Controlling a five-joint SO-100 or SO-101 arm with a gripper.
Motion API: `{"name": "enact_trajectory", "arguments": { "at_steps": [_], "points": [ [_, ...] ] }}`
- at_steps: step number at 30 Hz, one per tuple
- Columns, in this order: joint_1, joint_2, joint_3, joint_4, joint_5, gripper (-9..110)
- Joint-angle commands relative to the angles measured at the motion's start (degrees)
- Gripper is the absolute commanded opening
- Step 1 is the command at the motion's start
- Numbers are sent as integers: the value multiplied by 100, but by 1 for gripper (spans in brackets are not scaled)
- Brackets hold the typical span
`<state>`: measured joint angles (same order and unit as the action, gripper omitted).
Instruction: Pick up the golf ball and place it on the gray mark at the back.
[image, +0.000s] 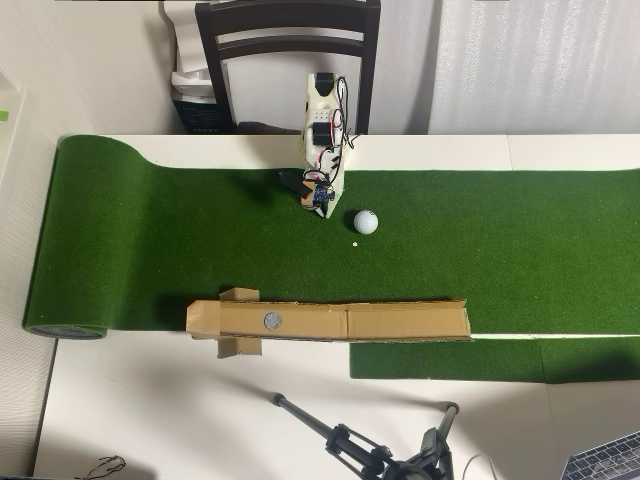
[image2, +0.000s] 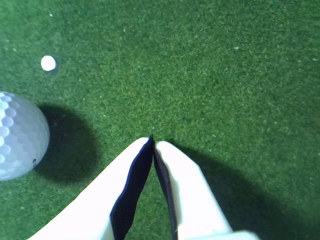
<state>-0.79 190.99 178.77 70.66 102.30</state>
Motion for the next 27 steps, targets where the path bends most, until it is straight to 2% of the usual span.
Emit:
{"name": "enact_trajectory", "arguments": {
  "at_steps": [1,27],
  "points": [
    [0,554,422,35,-70,0],
    [35,554,422,35,-44,0]
  ]
}}
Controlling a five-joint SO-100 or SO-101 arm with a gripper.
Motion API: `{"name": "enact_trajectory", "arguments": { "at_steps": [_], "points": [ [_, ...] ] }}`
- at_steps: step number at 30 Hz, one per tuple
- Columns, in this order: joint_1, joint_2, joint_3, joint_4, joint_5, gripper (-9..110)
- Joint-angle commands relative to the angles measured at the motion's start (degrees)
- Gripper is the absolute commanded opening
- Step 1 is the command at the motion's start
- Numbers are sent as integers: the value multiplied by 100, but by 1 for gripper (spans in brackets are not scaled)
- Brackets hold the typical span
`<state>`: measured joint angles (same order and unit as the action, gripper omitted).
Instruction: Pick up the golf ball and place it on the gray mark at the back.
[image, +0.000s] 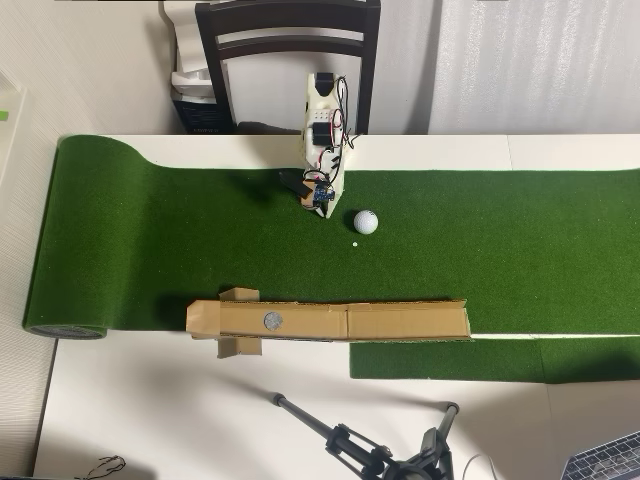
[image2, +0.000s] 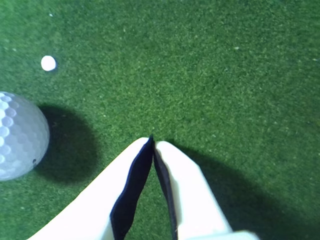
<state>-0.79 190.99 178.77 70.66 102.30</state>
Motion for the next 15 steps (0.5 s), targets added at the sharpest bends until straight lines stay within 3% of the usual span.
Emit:
{"name": "enact_trajectory", "arguments": {
  "at_steps": [1,15],
  "points": [
    [35,554,422,35,-53,0],
    [26,554,422,35,-79,0]
  ]
}}
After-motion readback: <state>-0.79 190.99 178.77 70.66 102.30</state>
